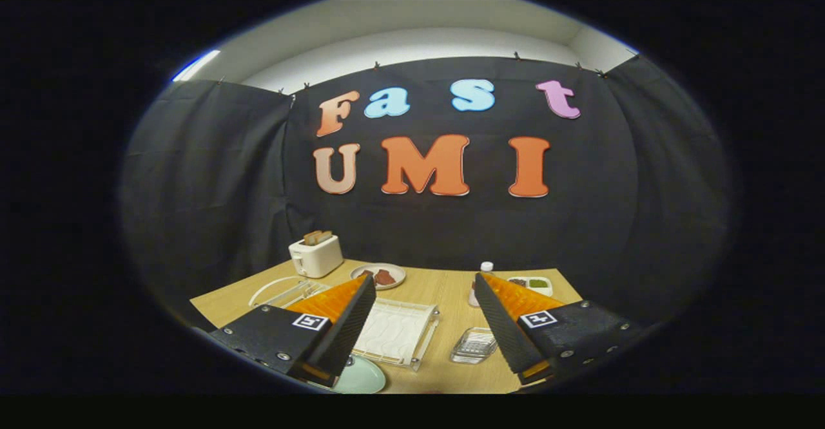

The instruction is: Take the plate from the dish rack, then take the spoon from the basket and place it into the plate.

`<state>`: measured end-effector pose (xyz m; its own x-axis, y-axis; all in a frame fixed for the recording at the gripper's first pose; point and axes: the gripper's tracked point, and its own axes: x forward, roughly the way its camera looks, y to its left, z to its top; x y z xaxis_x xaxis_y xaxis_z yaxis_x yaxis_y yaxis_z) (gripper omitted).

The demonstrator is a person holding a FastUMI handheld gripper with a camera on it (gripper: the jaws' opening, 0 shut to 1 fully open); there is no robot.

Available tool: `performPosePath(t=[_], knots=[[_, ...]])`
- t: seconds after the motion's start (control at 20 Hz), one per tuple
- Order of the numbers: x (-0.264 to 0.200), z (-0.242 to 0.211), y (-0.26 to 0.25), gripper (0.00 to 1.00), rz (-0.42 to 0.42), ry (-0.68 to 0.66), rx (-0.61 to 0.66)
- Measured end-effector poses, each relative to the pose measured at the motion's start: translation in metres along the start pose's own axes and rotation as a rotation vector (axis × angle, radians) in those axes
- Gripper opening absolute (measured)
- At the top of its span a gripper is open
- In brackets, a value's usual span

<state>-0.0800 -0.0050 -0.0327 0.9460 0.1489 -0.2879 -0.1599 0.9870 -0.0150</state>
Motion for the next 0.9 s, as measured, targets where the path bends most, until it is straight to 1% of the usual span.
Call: performPosePath(t=[0.3,0.45,0.55,0.7,0.9], knots=[[-0.007,0.059,-0.008,0.92,-0.015,-0.118,-0.007],[-0.006,0.079,-0.016,0.93,-0.045,-0.164,-0.021],[-0.005,0.088,-0.021,0.93,-0.068,-0.181,-0.040],[-0.008,0.101,-0.022,0.92,-0.077,-0.207,-0.050],[-0.005,0.106,-0.018,0.93,-0.078,-0.209,-0.068]])
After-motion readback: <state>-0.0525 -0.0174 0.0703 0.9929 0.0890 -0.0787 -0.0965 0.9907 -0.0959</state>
